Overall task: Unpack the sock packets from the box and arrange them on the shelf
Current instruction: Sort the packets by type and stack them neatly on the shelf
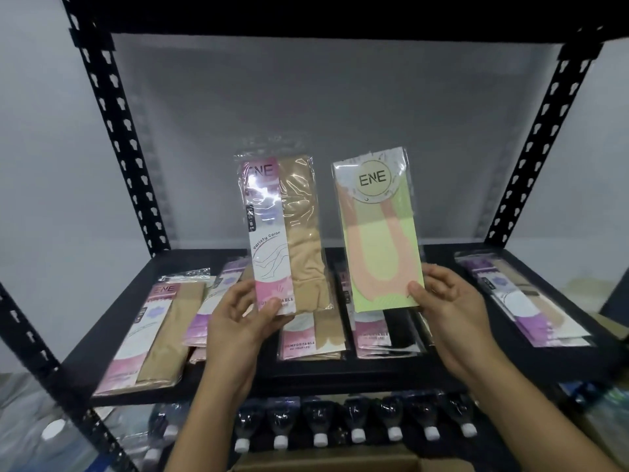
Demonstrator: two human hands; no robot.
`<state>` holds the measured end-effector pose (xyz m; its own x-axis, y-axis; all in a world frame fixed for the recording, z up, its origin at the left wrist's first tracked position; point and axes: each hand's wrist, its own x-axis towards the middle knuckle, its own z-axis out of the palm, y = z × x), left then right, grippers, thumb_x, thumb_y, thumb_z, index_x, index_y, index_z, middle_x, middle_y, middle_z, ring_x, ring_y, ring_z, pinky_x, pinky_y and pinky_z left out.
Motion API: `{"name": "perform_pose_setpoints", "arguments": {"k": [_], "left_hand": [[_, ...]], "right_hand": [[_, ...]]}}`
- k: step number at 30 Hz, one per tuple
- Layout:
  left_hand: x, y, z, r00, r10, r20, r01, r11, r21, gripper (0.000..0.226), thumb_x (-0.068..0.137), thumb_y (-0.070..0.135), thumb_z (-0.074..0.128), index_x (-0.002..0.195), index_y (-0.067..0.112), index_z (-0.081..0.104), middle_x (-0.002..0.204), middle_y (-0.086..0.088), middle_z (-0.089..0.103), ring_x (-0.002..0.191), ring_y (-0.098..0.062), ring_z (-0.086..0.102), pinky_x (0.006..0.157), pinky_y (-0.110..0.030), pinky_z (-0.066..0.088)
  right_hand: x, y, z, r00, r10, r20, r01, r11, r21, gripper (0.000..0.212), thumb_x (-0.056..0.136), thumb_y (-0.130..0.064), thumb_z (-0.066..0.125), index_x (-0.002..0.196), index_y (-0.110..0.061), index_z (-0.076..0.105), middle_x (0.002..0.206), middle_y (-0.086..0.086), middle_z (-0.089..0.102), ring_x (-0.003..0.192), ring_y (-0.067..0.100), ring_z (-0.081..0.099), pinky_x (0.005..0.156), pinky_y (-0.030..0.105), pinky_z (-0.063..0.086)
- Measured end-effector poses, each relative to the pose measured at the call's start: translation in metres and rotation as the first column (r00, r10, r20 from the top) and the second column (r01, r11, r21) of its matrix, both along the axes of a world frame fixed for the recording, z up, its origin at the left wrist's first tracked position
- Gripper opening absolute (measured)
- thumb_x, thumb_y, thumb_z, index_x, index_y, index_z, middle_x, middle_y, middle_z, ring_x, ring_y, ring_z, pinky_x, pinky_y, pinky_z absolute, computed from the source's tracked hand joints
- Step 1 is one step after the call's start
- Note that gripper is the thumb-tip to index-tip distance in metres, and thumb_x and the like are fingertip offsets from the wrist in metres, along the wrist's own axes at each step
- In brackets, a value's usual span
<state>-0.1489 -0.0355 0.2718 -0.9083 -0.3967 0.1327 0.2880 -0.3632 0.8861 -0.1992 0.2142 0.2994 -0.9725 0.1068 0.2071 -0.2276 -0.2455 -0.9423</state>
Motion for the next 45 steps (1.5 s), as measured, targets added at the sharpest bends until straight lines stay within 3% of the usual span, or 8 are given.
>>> {"name": "perform_pose_setpoints", "arguments": {"k": [5,11,20,29,35,45], "left_hand": [[-0.009,0.018,-0.007,0.999,-0.039,0.016,0.039,0.999,-0.026,0.051,0.072,0.003,0.073,0.12,0.007,0.056,0.112,-0.013,0.072,0.101,-0.031,0.071,0.075,-0.04,0.061],[-0.015,0.021,-0.011,0.998,-0.05,0.031,0.051,0.998,-0.031,0.041,0.08,-0.005,0.068,0.118,0.006,0.057,0.113,-0.015,0.071,0.101,-0.032,0.071,0.075,-0.039,0.062],[-0.014,0.019,-0.012,0.998,-0.061,0.023,0.061,0.998,-0.027,0.039,0.083,-0.007,0.065,0.119,0.004,0.056,0.114,-0.016,0.071,0.102,-0.033,0.071,0.073,-0.035,0.061],[-0.009,0.016,-0.009,0.999,-0.045,0.015,0.045,0.999,-0.022,0.042,0.08,-0.005,0.069,0.119,0.006,0.056,0.111,-0.014,0.072,0.102,-0.033,0.071,0.072,-0.034,0.061],[-0.007,0.014,-0.006,0.999,-0.041,0.019,0.041,0.999,-0.005,0.043,0.079,-0.003,0.069,0.118,0.008,0.057,0.108,-0.009,0.074,0.101,-0.03,0.072,0.068,-0.03,0.061],[-0.006,0.013,-0.007,0.999,-0.044,0.023,0.045,0.999,-0.019,0.046,0.073,0.002,0.072,0.117,0.01,0.058,0.106,-0.006,0.075,0.1,-0.03,0.072,0.067,-0.028,0.06]], "right_hand": [[-0.003,0.02,-0.001,1.0,-0.027,0.006,0.027,1.0,-0.011,0.026,0.083,0.008,0.061,0.098,-0.014,0.063,0.093,0.007,0.073,0.088,0.021,0.069,0.075,0.026,0.057],[-0.004,0.031,-0.001,0.999,-0.047,0.008,0.047,0.998,-0.04,0.027,0.084,0.009,0.059,0.096,-0.014,0.062,0.086,0.003,0.073,0.075,0.012,0.07,0.06,0.017,0.053],[-0.003,0.03,-0.005,1.0,-0.027,-0.005,0.027,0.999,-0.017,0.029,0.084,0.01,0.059,0.097,-0.015,0.063,0.09,0.005,0.072,0.077,0.013,0.068,0.061,0.016,0.052],[-0.003,0.023,-0.008,1.0,-0.008,0.016,0.008,1.0,-0.027,0.027,0.084,0.008,0.06,0.1,-0.014,0.063,0.093,0.007,0.073,0.086,0.019,0.069,0.072,0.024,0.053],[-0.004,0.021,-0.008,1.0,-0.01,0.021,0.011,1.0,-0.029,0.026,0.085,0.008,0.059,0.1,-0.012,0.062,0.098,0.012,0.071,0.085,0.02,0.068,0.071,0.025,0.054],[-0.009,0.029,-0.005,0.998,-0.034,0.047,0.036,0.999,-0.037,0.025,0.085,0.007,0.059,0.102,-0.012,0.061,0.093,0.008,0.072,0.079,0.017,0.069,0.067,0.024,0.052]]}}
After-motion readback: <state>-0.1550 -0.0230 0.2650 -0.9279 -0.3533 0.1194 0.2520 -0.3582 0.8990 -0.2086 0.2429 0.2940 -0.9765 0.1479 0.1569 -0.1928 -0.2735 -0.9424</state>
